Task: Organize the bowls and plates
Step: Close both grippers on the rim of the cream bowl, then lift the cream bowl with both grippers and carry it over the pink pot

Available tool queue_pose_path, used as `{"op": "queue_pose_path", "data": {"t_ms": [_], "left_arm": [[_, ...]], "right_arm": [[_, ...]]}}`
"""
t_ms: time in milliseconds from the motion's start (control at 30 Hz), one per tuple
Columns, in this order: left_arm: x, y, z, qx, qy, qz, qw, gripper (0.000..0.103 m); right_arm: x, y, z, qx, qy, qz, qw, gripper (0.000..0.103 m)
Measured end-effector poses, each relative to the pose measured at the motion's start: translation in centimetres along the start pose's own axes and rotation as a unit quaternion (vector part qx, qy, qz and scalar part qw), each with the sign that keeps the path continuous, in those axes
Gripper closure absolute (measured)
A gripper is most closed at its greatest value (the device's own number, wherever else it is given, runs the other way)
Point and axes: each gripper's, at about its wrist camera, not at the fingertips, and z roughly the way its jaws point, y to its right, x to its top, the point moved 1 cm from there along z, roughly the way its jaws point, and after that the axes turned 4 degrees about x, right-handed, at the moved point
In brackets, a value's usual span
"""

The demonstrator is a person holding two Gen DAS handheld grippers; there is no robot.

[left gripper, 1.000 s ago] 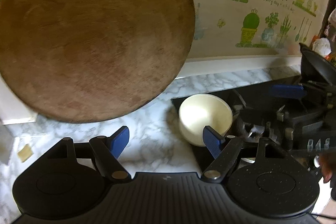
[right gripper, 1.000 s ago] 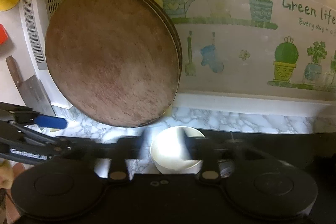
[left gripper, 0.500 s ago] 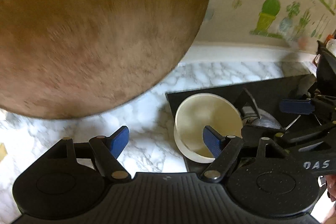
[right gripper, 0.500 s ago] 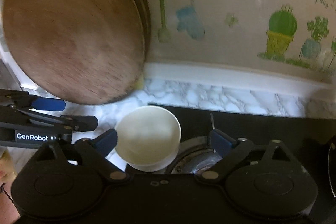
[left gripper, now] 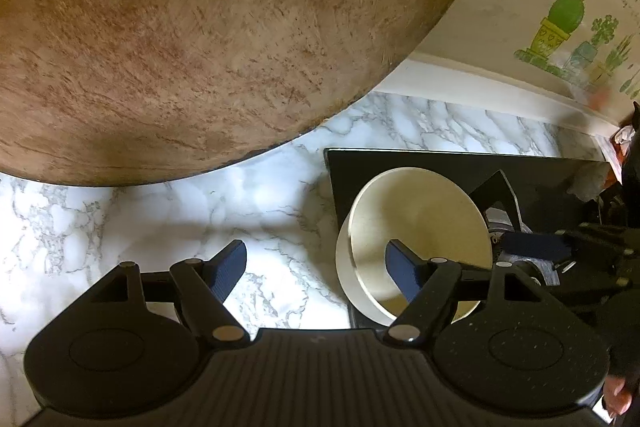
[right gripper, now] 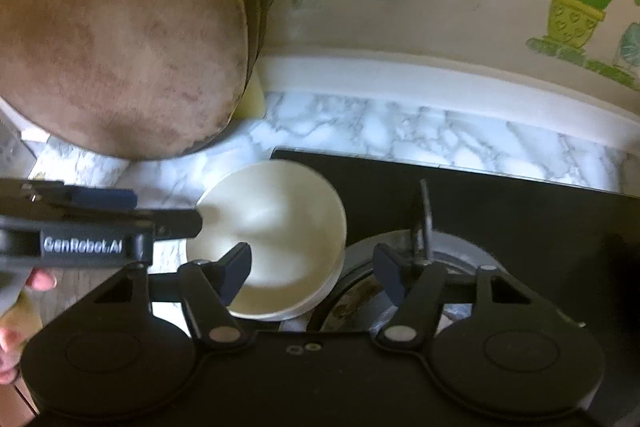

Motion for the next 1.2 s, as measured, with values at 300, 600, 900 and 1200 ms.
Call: {"op": "queue_pose_path", "data": {"t_ms": [300, 600, 900, 1200], "left_arm": [[-0.4, 2.3, 1.8, -0.001, -0.031, 0.022, 0.9993, 0.071], [-0.8, 3.2, 2.3, 0.031, -0.028, 0.041, 0.9983, 0.091], [-1.2, 2.9, -0.1, 0.04, -0.016, 0.05, 0.9978, 0.092], [-2.3, 1.1, -4.8, 0.046, 0.0, 0.039, 0.9982, 0.092]], "right_arm": [[-0.8, 0.2, 1.4, 0.002, -0.013, 0.008, 1.0, 0.067], [-1.2, 0.0, 1.4, -0.024, -0.007, 0.015, 1.0, 0.084], [-1.0, -0.7, 0.0, -0.026, 0.013, 0.011, 1.0, 0.087], [-1.4, -3.8, -3.0, -0.012, 0.03, -0.004, 0.999, 0.087]]}}
